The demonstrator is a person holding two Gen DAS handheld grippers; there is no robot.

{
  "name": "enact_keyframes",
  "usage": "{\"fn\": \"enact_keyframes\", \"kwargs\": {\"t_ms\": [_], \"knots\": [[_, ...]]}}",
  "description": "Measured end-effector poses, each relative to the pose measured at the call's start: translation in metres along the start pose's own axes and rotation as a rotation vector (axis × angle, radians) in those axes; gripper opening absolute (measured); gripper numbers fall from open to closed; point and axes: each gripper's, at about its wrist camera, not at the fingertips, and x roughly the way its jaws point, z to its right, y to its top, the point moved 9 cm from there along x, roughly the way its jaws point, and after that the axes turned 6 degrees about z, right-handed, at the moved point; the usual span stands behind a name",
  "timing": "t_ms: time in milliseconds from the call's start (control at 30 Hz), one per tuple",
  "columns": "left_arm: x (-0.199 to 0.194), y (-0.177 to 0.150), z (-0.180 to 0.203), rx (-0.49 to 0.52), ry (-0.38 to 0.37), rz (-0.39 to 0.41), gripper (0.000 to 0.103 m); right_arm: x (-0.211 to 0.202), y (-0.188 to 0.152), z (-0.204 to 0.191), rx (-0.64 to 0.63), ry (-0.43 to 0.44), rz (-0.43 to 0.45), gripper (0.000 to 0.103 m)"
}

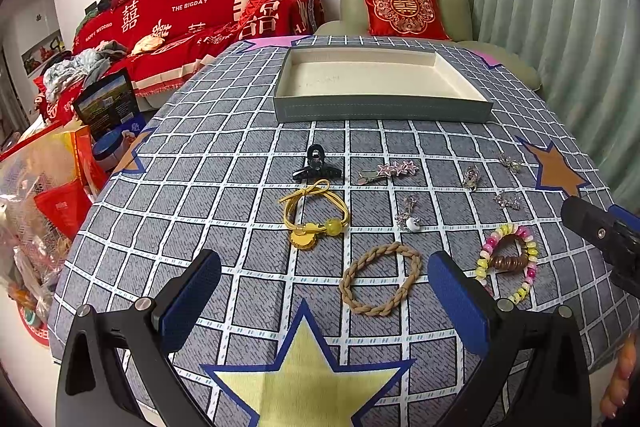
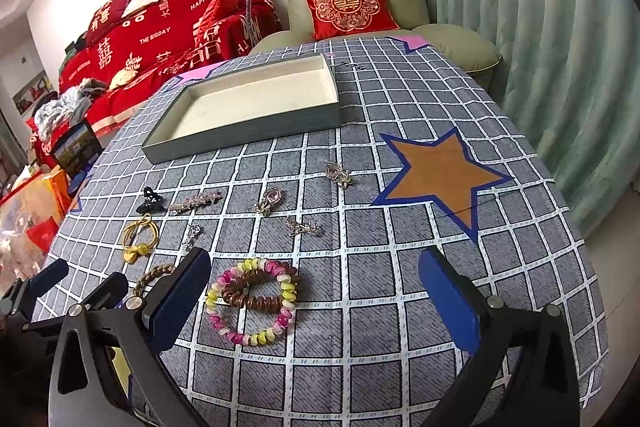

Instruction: Organize jewelry

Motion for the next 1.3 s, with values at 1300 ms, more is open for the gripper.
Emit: {"fn": "enact_keyframes", "kwargs": {"t_ms": [1300], "knots": [[0.0008,-0.01,-0.0044,-0.002,0.007,-0.017,0.103,0.004,-0.0041,0.0012,0.01,0.003,-0.026,0.103]]}}
